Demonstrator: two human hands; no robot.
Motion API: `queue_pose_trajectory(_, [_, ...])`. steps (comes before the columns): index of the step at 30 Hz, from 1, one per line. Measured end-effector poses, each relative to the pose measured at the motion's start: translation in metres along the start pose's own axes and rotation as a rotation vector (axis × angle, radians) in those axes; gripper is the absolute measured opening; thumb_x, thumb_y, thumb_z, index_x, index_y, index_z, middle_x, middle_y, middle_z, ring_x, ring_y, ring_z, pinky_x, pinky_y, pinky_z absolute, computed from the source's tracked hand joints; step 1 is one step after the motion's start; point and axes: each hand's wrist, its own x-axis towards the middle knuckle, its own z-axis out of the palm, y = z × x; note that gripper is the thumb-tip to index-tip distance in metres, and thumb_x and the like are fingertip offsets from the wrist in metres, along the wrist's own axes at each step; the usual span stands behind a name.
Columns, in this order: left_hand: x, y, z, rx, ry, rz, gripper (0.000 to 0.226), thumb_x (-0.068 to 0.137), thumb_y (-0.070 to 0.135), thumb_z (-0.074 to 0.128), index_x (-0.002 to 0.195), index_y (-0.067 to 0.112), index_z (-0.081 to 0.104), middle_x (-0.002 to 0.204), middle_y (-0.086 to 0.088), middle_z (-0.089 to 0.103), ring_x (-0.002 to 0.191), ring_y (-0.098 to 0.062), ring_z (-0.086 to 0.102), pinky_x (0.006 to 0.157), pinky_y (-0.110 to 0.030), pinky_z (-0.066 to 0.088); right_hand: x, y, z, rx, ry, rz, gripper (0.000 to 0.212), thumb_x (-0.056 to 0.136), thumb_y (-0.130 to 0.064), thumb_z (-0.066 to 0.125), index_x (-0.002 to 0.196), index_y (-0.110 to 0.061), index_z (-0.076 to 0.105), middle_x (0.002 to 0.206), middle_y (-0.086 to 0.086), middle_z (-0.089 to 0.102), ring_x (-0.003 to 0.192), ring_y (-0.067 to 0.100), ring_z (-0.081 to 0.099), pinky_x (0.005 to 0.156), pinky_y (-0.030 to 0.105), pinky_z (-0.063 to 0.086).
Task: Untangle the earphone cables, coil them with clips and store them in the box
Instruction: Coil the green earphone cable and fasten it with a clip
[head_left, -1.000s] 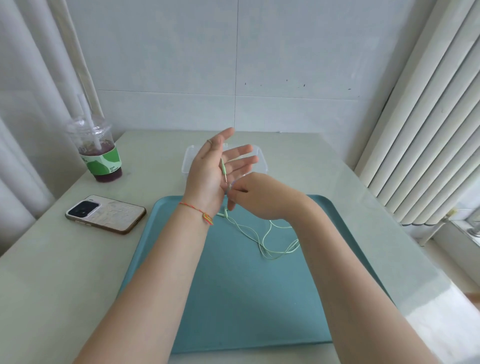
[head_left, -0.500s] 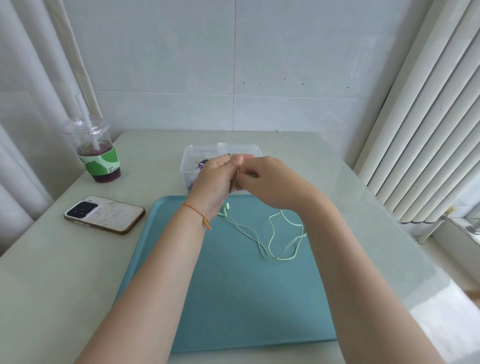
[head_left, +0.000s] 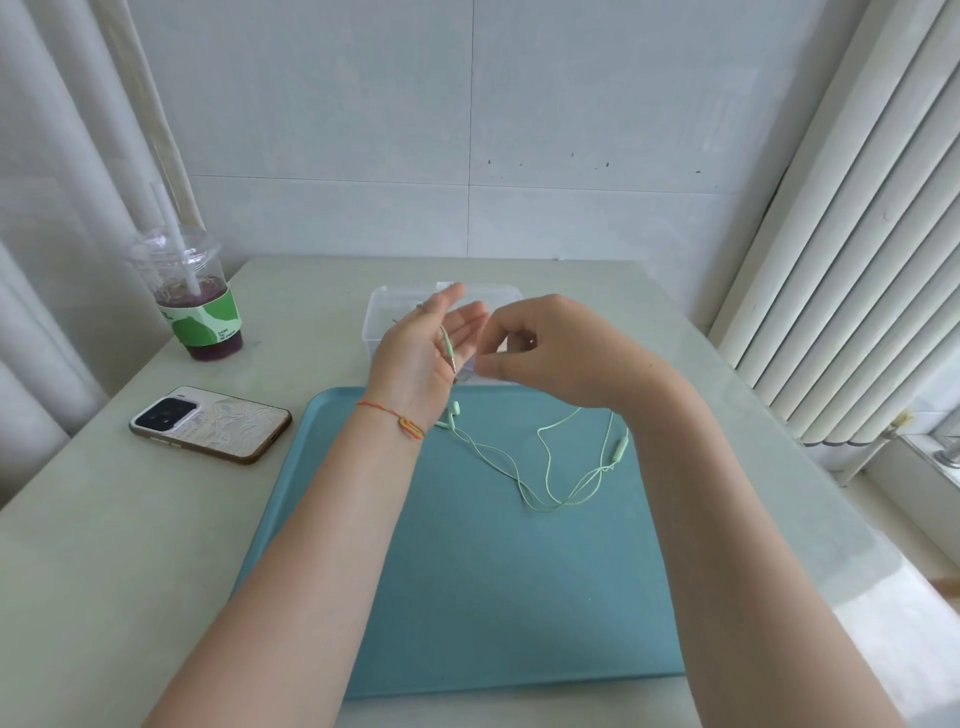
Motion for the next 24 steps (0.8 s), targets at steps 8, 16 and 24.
queue_pose_trajectory(8, [-0.007, -0.007, 0.008, 0.250, -0.071, 0.097, 0.028, 0.102, 0.020, 0.046, 0.122, 0.011, 0.063, 0.096, -0.001, 0.070, 0.072, -0.006, 0.066, 0.060, -0.015, 0.050, 0.003, 0.001, 0.002, 0.077, 0.073, 0.004, 0.008, 0.085, -0.025, 0.068, 0.081, -0.017, 0.070, 0.061, -0.003, 0.045, 0.047, 0.006, 0.031, 0.041, 0.011, 0.026])
queue_pose_trajectory(16, [-0.011, -0.007, 0.011, 0.280, -0.304, -0.088, 0.031, 0.103, 0.012, 0.035, 0.091, 0.000, 0.061, 0.067, -0.008, 0.067, 0.058, -0.018, 0.064, 0.055, -0.023, 0.053, 0.011, 0.022, -0.004, 0.075, 0.313, 0.081, 0.010, 0.083, -0.025, 0.069, 0.079, -0.016, 0.071, 0.045, -0.013, 0.044, 0.044, 0.002, 0.038, 0.045, 0.011, 0.030])
queue_pose_trajectory(24, [-0.013, -0.006, 0.009, 0.407, -0.399, -0.293, 0.049, 0.103, 0.046, 0.030, 0.068, 0.018, 0.049, 0.049, 0.007, 0.022, 0.038, -0.006, 0.015, 0.039, -0.017, 0.010, 0.016, 0.029, 0.001, 0.092, 0.336, 0.075, 0.012, 0.086, -0.023, 0.068, 0.083, -0.011, 0.070, 0.058, -0.003, 0.049, 0.046, 0.004, 0.038, 0.047, 0.013, 0.031])
